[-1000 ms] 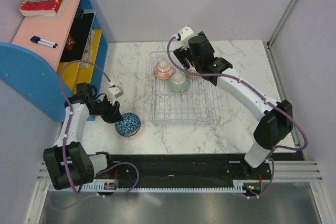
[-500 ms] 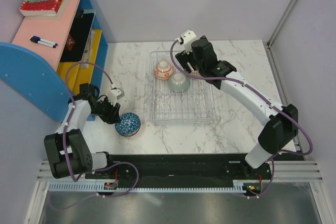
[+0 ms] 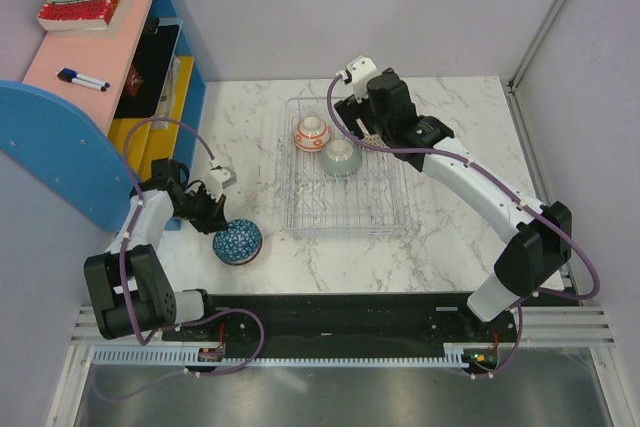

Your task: Load the bowls into the dish rack

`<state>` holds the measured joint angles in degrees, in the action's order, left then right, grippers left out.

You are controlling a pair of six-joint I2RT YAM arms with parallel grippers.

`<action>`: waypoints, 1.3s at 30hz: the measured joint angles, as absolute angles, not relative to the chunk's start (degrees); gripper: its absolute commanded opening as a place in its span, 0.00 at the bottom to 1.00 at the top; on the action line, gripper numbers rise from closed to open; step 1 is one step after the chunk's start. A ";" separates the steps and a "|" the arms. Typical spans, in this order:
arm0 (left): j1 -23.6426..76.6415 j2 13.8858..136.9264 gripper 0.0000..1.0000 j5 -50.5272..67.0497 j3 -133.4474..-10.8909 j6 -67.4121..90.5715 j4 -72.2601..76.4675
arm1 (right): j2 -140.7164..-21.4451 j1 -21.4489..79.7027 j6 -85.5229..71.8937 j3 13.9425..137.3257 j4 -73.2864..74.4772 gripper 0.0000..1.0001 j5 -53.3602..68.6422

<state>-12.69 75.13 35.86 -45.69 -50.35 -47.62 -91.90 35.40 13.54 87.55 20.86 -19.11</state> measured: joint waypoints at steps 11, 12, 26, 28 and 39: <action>-12.78 74.17 0.02 38.28 -49.52 -49.56 -49.67 | -91.90 35.40 12.21 87.55 21.74 0.98 -17.80; -12.78 73.93 0.02 38.72 -50.22 -49.47 -49.74 | -91.90 35.40 12.14 87.55 21.80 0.98 -17.74; -12.78 74.02 0.02 43.86 -54.83 -48.86 -50.85 | -92.14 35.40 10.41 87.57 23.20 0.98 -14.79; -12.78 75.09 0.02 43.97 -54.83 -48.86 -50.98 | -92.33 35.40 10.26 87.57 23.22 0.98 -14.61; -12.78 78.02 0.02 47.59 -57.01 -48.88 -51.24 | -93.17 35.38 8.01 87.57 24.49 0.98 -9.10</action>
